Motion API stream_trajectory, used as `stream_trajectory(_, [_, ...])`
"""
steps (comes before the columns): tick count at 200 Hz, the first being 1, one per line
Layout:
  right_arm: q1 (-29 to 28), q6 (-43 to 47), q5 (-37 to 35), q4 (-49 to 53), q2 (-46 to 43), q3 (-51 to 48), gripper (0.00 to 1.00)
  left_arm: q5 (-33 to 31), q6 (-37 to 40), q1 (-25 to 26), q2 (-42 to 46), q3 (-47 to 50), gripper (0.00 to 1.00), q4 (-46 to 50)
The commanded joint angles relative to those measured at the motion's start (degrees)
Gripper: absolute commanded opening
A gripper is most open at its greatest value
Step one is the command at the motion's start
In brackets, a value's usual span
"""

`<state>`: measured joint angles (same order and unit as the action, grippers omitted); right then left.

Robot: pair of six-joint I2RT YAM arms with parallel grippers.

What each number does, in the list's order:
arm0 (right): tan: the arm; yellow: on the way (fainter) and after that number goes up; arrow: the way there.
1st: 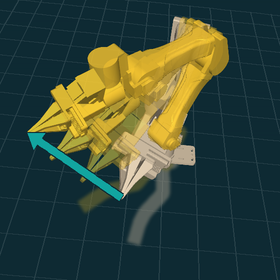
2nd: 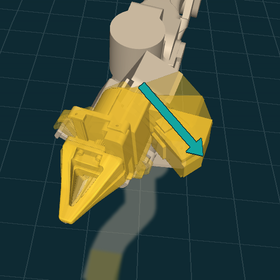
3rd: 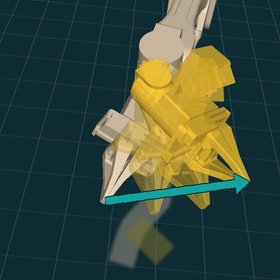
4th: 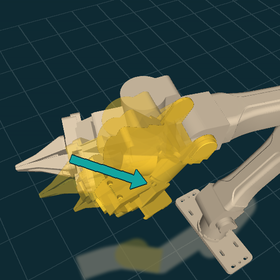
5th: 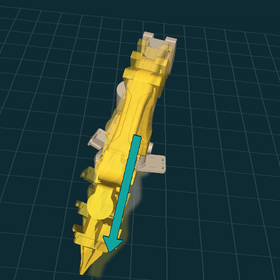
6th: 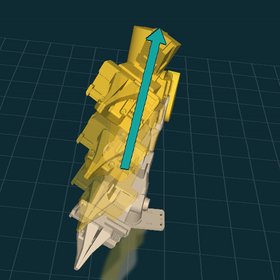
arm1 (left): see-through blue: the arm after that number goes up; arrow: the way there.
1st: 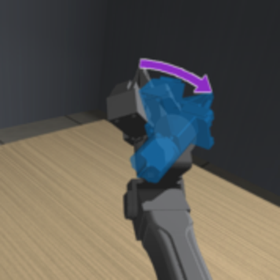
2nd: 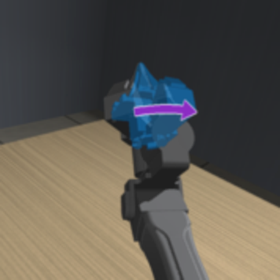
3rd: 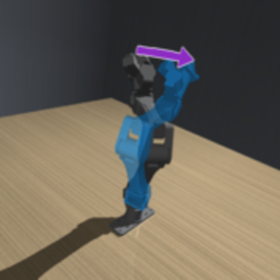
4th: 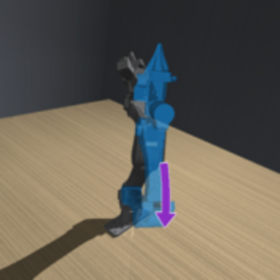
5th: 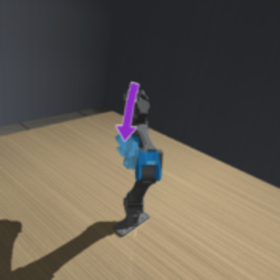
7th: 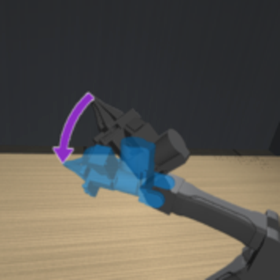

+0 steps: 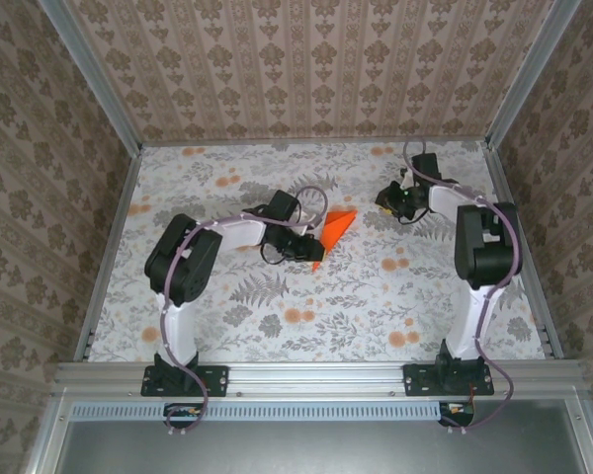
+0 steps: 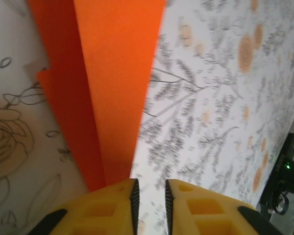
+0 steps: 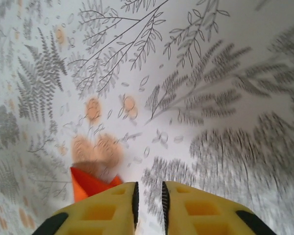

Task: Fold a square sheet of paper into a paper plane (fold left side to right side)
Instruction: Fold the wing for the fifth time at the center of the table, then turn over the paper plane at the center of the table.

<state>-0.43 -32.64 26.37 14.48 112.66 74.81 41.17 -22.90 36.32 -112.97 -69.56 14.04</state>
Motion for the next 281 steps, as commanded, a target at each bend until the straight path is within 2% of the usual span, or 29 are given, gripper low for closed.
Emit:
stream_trajectory(1, [-1.13, -0.78, -5.14, -1.34, -8.54, -4.65, 0.31, 1.06, 0.59, -0.92, 7.58, 0.25, 0.32, 1.00])
stream_trajectory(30, [-5.46, -3.26, -12.38, 0.61, -17.80, -11.16, 0.44, -2.46, 0.49, -3.58, 13.81, 3.76, 0.40, -0.25])
stream_trajectory(48, [-10.78, -5.75, -18.41, 3.36, -21.02, -13.04, 0.51, -3.93, -0.47, -5.60, 16.70, 6.92, 0.43, -2.47])
stream_trajectory(67, [-17.65, -9.68, -25.32, 4.75, -22.22, -13.95, 0.60, -8.60, -1.75, -7.27, 19.31, 9.98, 0.47, -4.53])
stream_trajectory(104, [-27.15, -15.78, -28.71, 4.97, -14.78, -9.52, 0.62, -14.18, -3.64, -8.85, 23.69, 14.30, 0.55, -7.68])
stream_trajectory(123, [-29.11, -16.19, -30.48, 6.75, -10.20, -5.51, 0.62, -15.47, -3.90, -9.32, 25.22, 15.73, 0.59, -7.73])
stream_trajectory(160, [-31.25, -16.31, -32.38, 9.69, -4.86, -1.16, 0.61, -15.95, -4.43, -9.80, 26.89, 18.21, 0.60, -7.80])
stream_trajectory(202, [-31.44, -16.23, -32.28, 10.61, -3.58, -1.32, 0.41, -16.29, -4.44, -9.79, 27.87, 19.35, 0.61, -7.89])
stream_trajectory(248, [-31.69, -14.40, -29.53, 8.52, -7.47, -2.75, 0.03, -16.92, -4.19, -12.39, 29.95, 20.22, 0.63, -7.81])
stream_trajectory(255, [-31.95, -13.59, -28.81, 7.57, -8.92, -3.04, 0.00, -16.96, -4.18, -12.61, 30.25, 20.21, 0.63, -7.68])
stream_trajectory(281, [-33.77, -9.23, -24.20, 4.12, -14.48, -3.35, 0.00, -17.33, -3.78, -13.55, 31.63, 20.35, 0.64, -6.80])
